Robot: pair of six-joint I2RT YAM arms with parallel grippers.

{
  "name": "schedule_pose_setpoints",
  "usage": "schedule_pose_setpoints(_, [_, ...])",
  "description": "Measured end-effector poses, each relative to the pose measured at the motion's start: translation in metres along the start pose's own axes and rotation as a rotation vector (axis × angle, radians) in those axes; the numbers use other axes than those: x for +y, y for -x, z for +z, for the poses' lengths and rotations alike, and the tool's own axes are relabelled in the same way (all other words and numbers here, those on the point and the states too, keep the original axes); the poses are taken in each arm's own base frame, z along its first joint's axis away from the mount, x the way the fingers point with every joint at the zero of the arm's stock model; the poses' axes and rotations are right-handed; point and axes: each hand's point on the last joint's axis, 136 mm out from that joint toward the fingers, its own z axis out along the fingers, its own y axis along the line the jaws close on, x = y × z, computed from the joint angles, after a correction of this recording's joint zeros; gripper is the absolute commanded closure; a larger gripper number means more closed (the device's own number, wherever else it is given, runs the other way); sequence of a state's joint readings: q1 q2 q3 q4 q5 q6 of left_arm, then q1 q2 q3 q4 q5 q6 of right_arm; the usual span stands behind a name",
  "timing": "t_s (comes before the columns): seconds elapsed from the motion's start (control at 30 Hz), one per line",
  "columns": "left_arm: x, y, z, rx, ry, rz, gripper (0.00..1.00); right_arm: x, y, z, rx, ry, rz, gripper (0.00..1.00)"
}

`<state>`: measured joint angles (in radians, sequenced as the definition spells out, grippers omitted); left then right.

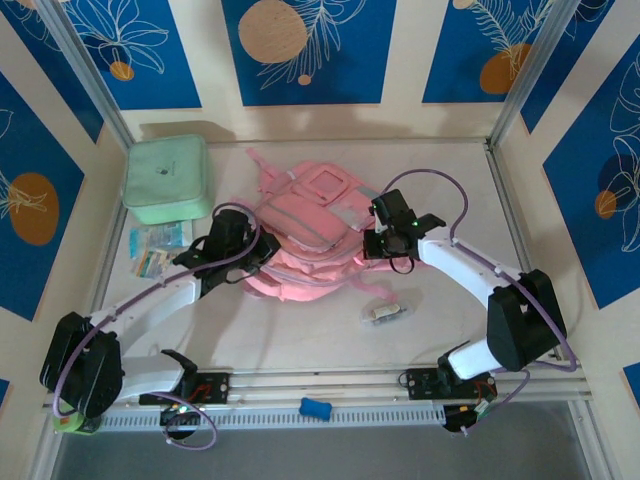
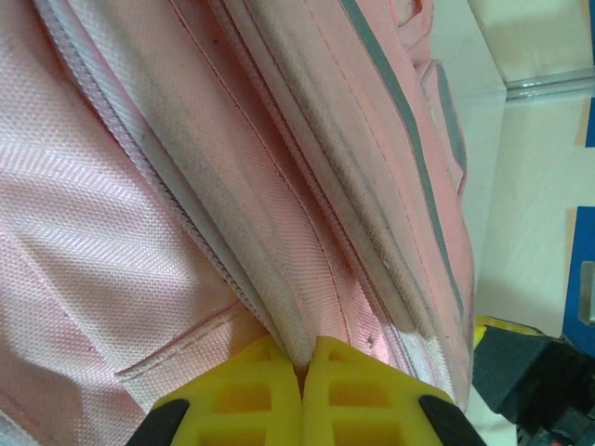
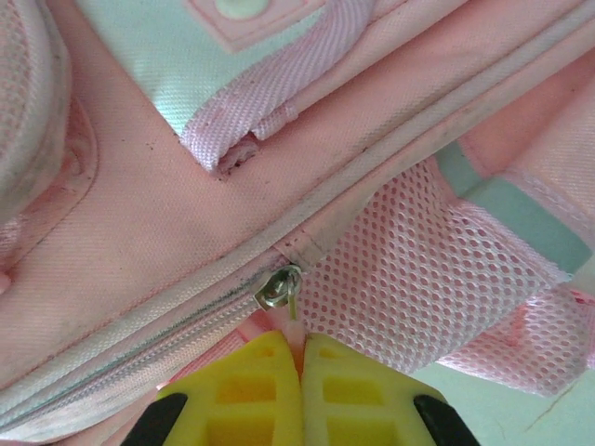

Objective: Pack the student bag

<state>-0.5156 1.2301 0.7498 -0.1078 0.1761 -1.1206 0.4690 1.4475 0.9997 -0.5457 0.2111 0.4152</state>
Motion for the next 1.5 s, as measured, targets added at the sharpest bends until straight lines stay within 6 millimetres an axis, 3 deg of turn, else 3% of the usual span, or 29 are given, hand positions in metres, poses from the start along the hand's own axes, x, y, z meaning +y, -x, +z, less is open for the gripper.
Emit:
schedule_pose_setpoints(0.03, [0.003, 0.000, 0.000, 0.004, 0.012, 0.011, 1.00, 0.002, -0.001, 0.000, 0.005, 0.010, -0.001, 0.95])
schedule_pose_setpoints(0.13, [0.011, -0.002, -0.001, 0.014, 0.042, 0.045, 0.78, 0.010, -0.004, -0.006, 0.005, 0.048, 0.001, 0.77])
schedule_pose_setpoints(0.23, [0.017, -0.002, -0.010, 0.009, 0.071, 0.079, 0.75, 0.013, -0.008, -0.022, -0.021, 0.094, 0.025, 0.66])
schedule_pose_setpoints(0.37, [0.006, -0.002, -0.031, -0.042, 0.028, 0.120, 0.68, 0.020, -0.011, -0.037, -0.023, 0.204, 0.107, 0.56])
schedule_pose_setpoints(0.5, [-0.007, -0.015, -0.040, -0.057, 0.003, 0.173, 0.66, 0.036, -0.010, -0.035, 0.033, 0.326, 0.205, 0.44])
schedule_pose_setpoints(0.6, [-0.012, -0.035, -0.035, -0.034, 0.013, 0.224, 0.61, 0.051, -0.005, -0.027, 0.091, 0.398, 0.257, 0.42])
schedule_pose_setpoints(0.77, [-0.016, -0.062, -0.019, -0.010, 0.066, 0.308, 0.51, 0.074, 0.023, -0.014, 0.130, 0.461, 0.290, 0.47])
schedule_pose_setpoints(0.9, [-0.029, -0.073, -0.008, -0.020, 0.092, 0.377, 0.40, 0.080, 0.039, -0.008, 0.121, 0.463, 0.284, 0.47])
schedule_pose_setpoints(1.07, [-0.049, -0.081, 0.005, -0.045, 0.133, 0.454, 0.25, 0.078, 0.046, 0.005, 0.129, 0.444, 0.288, 0.54])
schedule_pose_setpoints(1.23, [-0.043, -0.077, 0.015, -0.086, 0.208, 0.472, 0.11, 0.075, 0.046, 0.023, 0.162, 0.420, 0.295, 0.56])
schedule_pose_setpoints(1.33, [-0.036, -0.074, 0.020, -0.103, 0.244, 0.473, 0.09, 0.074, 0.044, 0.029, 0.175, 0.412, 0.297, 0.69])
schedule_pose_setpoints(1.5, [-0.028, -0.066, 0.028, -0.135, 0.282, 0.470, 0.04, 0.076, 0.044, 0.032, 0.180, 0.429, 0.292, 0.99])
